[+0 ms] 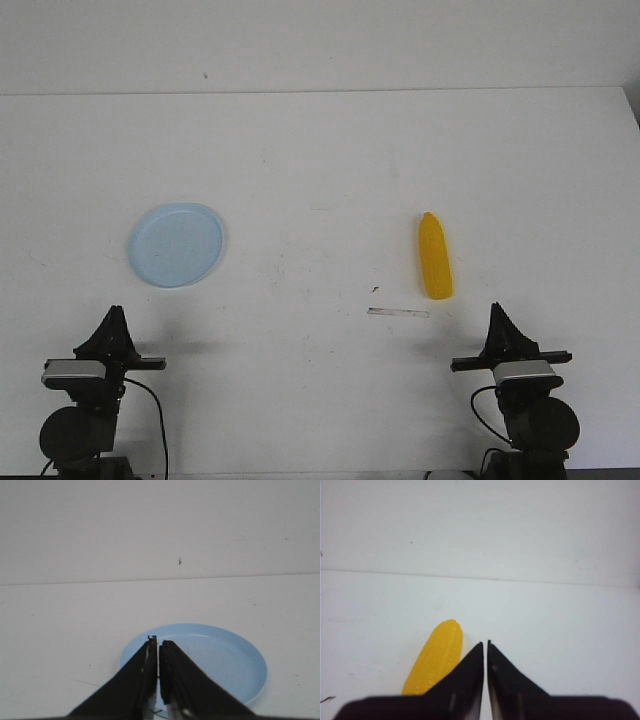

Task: Place corn on plate with both arms

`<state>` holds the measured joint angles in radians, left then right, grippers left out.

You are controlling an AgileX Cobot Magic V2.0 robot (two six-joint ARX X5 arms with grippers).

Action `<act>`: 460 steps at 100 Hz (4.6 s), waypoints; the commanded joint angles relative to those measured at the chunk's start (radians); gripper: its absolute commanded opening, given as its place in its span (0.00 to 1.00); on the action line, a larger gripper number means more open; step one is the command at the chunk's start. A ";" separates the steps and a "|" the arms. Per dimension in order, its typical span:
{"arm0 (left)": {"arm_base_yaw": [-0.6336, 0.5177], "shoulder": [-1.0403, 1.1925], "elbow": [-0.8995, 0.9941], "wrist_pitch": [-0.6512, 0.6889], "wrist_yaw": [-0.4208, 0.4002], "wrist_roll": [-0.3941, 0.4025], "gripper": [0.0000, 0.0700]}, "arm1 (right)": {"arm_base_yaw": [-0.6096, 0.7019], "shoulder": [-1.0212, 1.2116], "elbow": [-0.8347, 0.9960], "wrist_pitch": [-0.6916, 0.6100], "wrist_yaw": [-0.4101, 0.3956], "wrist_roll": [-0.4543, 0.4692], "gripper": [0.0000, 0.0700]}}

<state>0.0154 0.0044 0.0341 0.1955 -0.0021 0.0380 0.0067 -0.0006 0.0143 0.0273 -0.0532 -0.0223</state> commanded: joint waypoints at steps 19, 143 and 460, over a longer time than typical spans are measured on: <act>-0.001 -0.001 -0.021 0.015 -0.003 -0.002 0.00 | 0.002 0.002 -0.002 0.010 0.000 -0.004 0.02; 0.011 0.980 0.799 -0.286 -0.010 -0.140 0.00 | 0.002 0.002 -0.002 0.010 0.000 -0.004 0.02; 0.136 1.705 1.232 -0.810 0.447 -0.343 0.00 | 0.002 0.002 -0.002 0.010 0.000 -0.004 0.02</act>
<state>0.1764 1.7267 1.2518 -0.6163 0.4362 -0.3031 0.0067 -0.0006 0.0139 0.0273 -0.0532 -0.0223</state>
